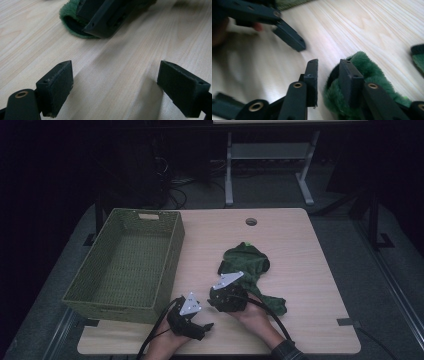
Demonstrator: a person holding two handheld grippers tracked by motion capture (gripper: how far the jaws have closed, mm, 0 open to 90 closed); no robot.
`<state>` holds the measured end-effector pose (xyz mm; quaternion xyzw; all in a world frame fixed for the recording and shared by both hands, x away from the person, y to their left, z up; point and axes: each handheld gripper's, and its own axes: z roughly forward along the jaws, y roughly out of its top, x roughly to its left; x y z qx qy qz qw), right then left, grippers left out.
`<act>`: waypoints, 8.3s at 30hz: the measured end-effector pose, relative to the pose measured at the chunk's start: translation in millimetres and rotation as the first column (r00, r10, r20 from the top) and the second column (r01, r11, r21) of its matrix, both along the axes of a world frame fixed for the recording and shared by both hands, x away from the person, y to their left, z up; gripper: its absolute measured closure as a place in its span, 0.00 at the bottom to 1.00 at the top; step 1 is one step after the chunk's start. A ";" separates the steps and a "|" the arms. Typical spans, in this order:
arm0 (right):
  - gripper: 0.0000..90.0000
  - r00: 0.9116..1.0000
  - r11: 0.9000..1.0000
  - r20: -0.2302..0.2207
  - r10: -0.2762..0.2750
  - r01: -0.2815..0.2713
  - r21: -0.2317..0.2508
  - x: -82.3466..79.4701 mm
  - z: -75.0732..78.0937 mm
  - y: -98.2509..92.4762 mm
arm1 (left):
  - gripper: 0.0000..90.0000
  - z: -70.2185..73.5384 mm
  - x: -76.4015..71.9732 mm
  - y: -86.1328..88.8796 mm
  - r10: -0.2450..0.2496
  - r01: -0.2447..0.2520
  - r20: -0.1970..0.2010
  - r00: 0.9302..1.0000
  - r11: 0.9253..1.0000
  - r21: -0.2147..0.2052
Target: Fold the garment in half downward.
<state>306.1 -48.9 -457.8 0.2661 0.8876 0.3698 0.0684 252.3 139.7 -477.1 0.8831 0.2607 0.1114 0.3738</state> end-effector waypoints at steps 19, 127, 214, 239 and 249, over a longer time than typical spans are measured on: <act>0.97 0.999 0.998 -0.001 0.054 -0.054 -0.011 -8.8 -8.4 3.7 | 0.14 0.2 0.2 0.4 -0.003 0.003 0.001 1.000 1.000 0.005; 0.60 0.966 0.964 0.004 -0.257 0.256 0.077 -26.5 18.3 -179.3 | 0.14 0.0 1.2 0.1 -0.009 0.009 -0.002 1.000 1.000 0.000; 0.95 0.994 0.979 0.100 0.049 -0.068 0.192 -2.4 57.2 -131.9 | 0.14 0.2 3.9 -1.7 -0.025 0.025 -0.002 1.000 1.000 0.002; 1.00 0.999 0.991 0.002 -0.032 0.031 0.132 24.1 23.2 -115.0 | 0.14 0.1 3.7 -1.7 -0.024 0.024 -0.005 1.000 1.000 0.000; 1.00 0.997 0.998 -0.068 0.035 -0.031 0.061 24.3 2.2 -89.6 | 0.14 -0.1 3.6 -1.8 -0.024 0.024 -0.004 1.000 1.000 -0.001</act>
